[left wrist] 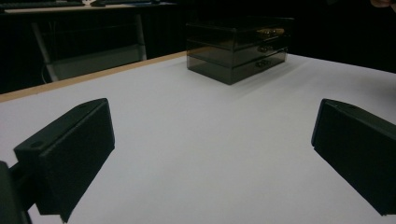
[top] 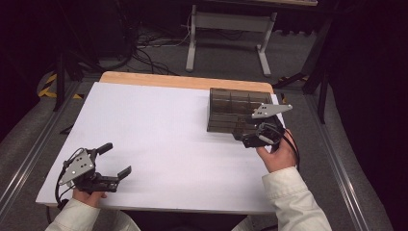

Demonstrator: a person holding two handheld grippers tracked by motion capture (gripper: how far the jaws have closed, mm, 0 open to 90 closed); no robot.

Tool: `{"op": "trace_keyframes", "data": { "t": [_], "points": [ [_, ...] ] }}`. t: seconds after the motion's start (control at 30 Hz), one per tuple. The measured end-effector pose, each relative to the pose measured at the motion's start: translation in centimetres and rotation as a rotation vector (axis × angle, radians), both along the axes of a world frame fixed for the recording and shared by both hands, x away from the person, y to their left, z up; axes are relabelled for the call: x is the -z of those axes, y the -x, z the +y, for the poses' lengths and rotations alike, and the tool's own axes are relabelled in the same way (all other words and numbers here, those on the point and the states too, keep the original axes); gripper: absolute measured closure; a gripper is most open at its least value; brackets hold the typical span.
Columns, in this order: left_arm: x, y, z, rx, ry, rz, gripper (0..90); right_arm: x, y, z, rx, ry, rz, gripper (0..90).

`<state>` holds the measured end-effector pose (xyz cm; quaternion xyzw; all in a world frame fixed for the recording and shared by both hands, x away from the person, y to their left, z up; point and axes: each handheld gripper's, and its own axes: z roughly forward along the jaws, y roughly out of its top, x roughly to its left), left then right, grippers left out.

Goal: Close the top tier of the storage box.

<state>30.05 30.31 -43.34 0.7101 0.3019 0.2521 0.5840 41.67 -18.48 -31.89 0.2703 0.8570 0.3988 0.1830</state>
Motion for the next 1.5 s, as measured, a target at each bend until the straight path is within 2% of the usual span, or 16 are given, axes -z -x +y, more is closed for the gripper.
{"op": "trace_keyframes", "data": {
  "t": [0.13,0.37,0.4,0.5,0.67,0.77,0.9,1.0,1.13,1.5],
  "points": [
    [-0.1,0.1,0.1,0.002,-0.013,-0.01,0.2,0.0,0.9,0.1,-0.019,-0.049,-0.026,13.8],
    [0.0,0.0,0.0,0.001,-0.002,-0.003,0.2,0.9,2.2,0.6,-0.055,-0.075,-0.058,1.2],
    [-0.1,0.0,0.0,0.002,-0.012,-0.011,0.2,1.1,2.3,0.7,-0.061,-0.083,-0.057,0.6],
    [-0.1,0.0,0.1,0.001,-0.013,-0.01,0.2,2.0,2.8,0.9,-0.095,-0.117,-0.047,0.4],
    [-0.1,0.0,0.1,0.002,-0.013,-0.01,0.2,3.5,3.4,1.2,-0.113,-0.134,-0.063,0.2],
    [-0.1,0.1,0.0,0.0,-0.016,-0.01,0.2,4.5,3.7,1.2,-0.154,-0.163,-0.042,0.2],
    [-0.1,0.1,0.0,0.0,-0.016,-0.01,0.2,5.6,4.1,1.4,-0.173,-0.162,-0.035,0.3],
    [-0.1,0.1,0.0,0.0,-0.016,-0.011,0.2,6.6,4.4,1.4,-0.17,-0.173,-0.026,0.3],
    [-0.1,0.1,0.0,0.001,-0.015,-0.012,0.2,7.6,4.5,1.1,-0.168,-0.235,-0.003,0.4],
    [-0.1,0.1,0.0,0.0,-0.02,-0.013,0.2,10.2,4.8,0.8,-0.159,-0.225,0.021,0.4]
  ]
}}
